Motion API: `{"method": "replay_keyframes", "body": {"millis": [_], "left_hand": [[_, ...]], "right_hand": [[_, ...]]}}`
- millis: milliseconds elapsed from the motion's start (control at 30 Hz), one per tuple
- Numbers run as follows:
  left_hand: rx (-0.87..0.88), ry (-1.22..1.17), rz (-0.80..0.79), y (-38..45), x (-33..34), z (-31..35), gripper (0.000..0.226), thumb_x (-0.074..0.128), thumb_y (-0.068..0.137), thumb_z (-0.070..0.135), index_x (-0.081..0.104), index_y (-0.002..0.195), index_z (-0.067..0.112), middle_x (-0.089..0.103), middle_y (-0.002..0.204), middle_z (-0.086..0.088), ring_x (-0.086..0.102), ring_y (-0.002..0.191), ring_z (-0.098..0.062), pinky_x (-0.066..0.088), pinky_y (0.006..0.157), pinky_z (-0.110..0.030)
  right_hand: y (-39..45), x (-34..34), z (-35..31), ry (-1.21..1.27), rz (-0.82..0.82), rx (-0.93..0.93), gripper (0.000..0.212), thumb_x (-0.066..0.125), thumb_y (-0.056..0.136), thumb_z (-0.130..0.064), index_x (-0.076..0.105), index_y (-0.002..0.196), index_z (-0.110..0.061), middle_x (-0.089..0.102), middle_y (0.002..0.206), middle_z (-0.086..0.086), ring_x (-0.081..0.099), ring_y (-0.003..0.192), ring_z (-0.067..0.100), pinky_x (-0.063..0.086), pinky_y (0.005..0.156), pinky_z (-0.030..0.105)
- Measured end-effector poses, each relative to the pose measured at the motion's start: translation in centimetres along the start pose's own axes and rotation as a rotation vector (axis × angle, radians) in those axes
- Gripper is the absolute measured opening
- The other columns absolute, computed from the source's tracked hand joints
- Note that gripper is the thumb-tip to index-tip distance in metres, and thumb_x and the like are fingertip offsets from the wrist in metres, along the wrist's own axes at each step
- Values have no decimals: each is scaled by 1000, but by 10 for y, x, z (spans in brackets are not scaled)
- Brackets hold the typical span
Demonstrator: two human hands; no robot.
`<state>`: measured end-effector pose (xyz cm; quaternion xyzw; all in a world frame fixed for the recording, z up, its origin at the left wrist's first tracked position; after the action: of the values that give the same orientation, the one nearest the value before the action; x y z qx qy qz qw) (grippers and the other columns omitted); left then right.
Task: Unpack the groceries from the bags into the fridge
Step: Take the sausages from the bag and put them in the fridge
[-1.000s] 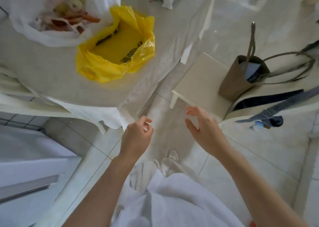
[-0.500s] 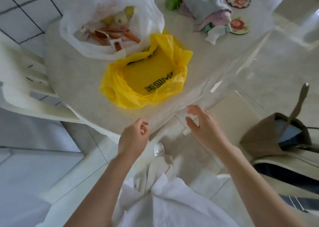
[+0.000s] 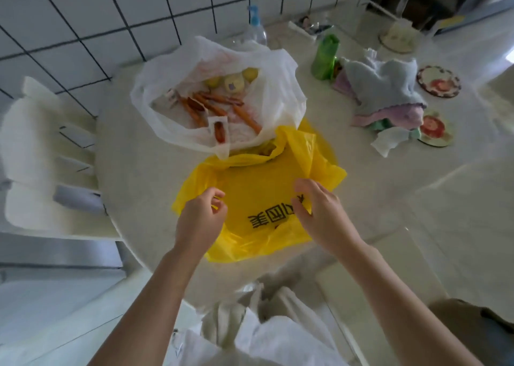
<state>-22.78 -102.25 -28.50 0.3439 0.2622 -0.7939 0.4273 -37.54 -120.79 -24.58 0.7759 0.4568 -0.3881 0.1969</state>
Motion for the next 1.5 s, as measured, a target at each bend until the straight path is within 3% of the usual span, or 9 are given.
{"method": "replay_keyframes", "body": {"millis": [233,467,633,767,900,1000,1133,1300,1500], "left_hand": [[-100,12,38,50,9,5,20,53,88,20,64,104,24,64,84,10,62,81,-16,50,70,-30],[-156,76,138,113,5,23,21,47,90,16,62,104,21,68,88,-4,63,84,-26,52,70,-37],[-222,54,81,160,10,31,16,48,91,15,62,100,19,62,88,0,59,85,-21,44,67,-30],[-285,59,8,200,16,31,19,43,97,26,61,98,17,63,103,-2,59,96,-21,47,78,-32],[-334,45,48,238,17,23,29,45,97,36,58,89,11,63,92,-3,62,86,-23,51,72,-36],[-396,27,98,269,16,0,14,53,90,24,59,98,14,60,99,-2,61,89,-24,52,71,-37],[-534,-37,162,308,13,-35,20,47,82,36,56,80,18,61,83,-5,62,77,-26,52,64,-36],[-680,-102,209,341,15,-59,57,37,83,55,51,127,21,59,119,-6,56,111,-28,40,86,-33],[-741,-209,191,355,27,-60,59,45,91,49,40,135,10,48,131,-17,50,118,-36,41,101,-47]], "right_hand": [[94,-9,-3,-40,-111,-157,36,53,95,-28,52,129,-17,56,128,-1,51,119,18,42,95,29],[198,-17,-2,-153,-104,-239,34,51,95,-27,51,128,-16,57,125,1,51,116,20,48,85,33],[259,6,-15,-164,-228,-278,33,47,97,-27,47,129,-17,58,118,3,54,107,22,49,83,34],[304,45,-20,-90,-345,-249,31,48,96,-17,46,126,-10,55,117,9,58,104,27,48,78,31],[338,86,-19,-183,-462,-208,31,46,95,-14,43,124,-5,51,124,16,54,112,33,47,88,36],[363,101,-26,-246,-490,-244,39,50,96,-22,42,132,-10,50,130,12,52,115,29,45,91,35],[398,122,-31,-438,-509,-280,46,43,98,-24,35,138,-3,44,135,16,43,124,31,39,104,37],[426,160,-41,-574,-502,-381,45,38,101,-29,35,140,-7,44,135,17,42,126,34,42,99,44],[439,192,-43,-553,-465,-278,44,39,99,-34,36,133,-6,41,133,16,41,123,34,43,93,42]]}}
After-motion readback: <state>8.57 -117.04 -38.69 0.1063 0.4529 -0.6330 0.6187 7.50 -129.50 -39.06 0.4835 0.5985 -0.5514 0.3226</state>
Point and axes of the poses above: each hand's wrist, its own y-axis towards the middle knuckle, its own x-axis out of the palm, z = x × y, the point moved 5 cm from there along y, towards the middle knuckle
